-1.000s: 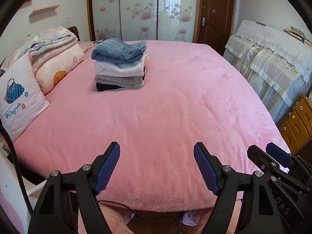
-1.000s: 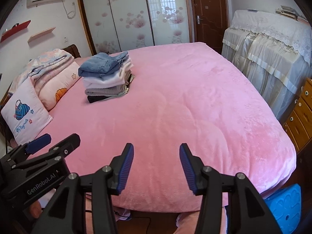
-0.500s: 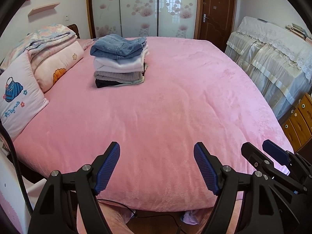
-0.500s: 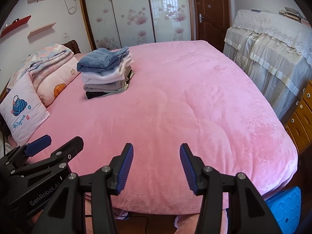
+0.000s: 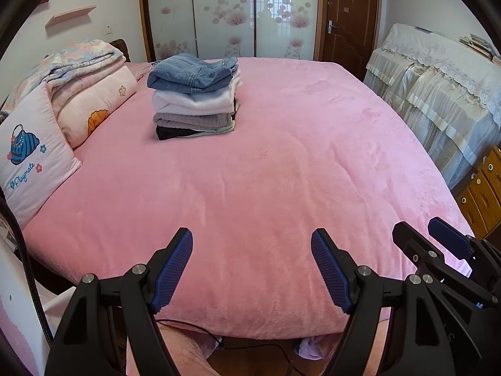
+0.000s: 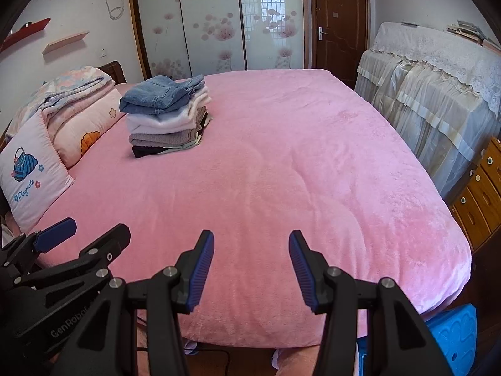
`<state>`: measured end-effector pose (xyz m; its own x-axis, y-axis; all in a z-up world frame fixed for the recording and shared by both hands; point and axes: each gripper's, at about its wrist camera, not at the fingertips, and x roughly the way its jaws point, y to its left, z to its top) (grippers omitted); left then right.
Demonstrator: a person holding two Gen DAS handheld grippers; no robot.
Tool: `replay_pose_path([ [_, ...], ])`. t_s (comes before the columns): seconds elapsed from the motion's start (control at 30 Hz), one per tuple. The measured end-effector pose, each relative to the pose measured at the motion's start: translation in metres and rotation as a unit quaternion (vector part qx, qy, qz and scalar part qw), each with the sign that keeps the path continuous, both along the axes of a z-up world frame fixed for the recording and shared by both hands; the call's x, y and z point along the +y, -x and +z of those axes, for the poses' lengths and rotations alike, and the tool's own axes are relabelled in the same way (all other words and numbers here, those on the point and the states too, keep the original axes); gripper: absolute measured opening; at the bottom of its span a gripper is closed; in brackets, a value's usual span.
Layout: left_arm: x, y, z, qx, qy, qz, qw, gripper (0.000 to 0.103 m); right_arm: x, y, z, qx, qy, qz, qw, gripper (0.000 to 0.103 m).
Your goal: Fold large clothes
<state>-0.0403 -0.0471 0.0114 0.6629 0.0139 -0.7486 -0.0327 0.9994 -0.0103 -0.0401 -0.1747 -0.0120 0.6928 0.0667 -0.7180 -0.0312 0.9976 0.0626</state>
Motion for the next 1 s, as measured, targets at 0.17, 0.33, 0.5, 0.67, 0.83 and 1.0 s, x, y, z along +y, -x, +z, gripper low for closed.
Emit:
replay_pose_path([
  [0.17,0.0032,0.0009,-0.0007,0.003,-0.002,0.002,1.0000,0.077,0.0019,0.0010,-0.0008,0.002,0.003,-0.002,1.000,0.051],
  [0.33,0.0061,0.0020,-0.0012,0.005,-0.001,0.006,1.0000,0.077,-0.0028,0.0015,0.0006,-0.003,-0.003,-0.005,1.000,0.062],
  [0.5,0.0072,0.0029,-0.0009,0.004,-0.003,0.006,1.0000,0.077,-0.0037,0.0038,0.0016,-0.009,0.000,-0.005,1.000,0.064],
  [0.67,0.0067,0.0043,0.0001,0.002,-0.001,0.007,1.0000,0.077,-0.0040,0.0042,0.0016,-0.009,0.000,-0.005,1.000,0.064],
  [0.83,0.0067,0.0046,-0.0004,0.000,-0.002,0.006,1.0000,0.077,-0.0034,0.0048,0.0022,-0.010,-0.003,-0.006,1.000,0.064],
  [1.0,0.0080,0.0047,-0.0004,0.004,-0.001,0.003,1.0000,0.077,-0.0039,0.0047,0.0020,-0.011,-0.001,-0.005,1.000,0.064],
])
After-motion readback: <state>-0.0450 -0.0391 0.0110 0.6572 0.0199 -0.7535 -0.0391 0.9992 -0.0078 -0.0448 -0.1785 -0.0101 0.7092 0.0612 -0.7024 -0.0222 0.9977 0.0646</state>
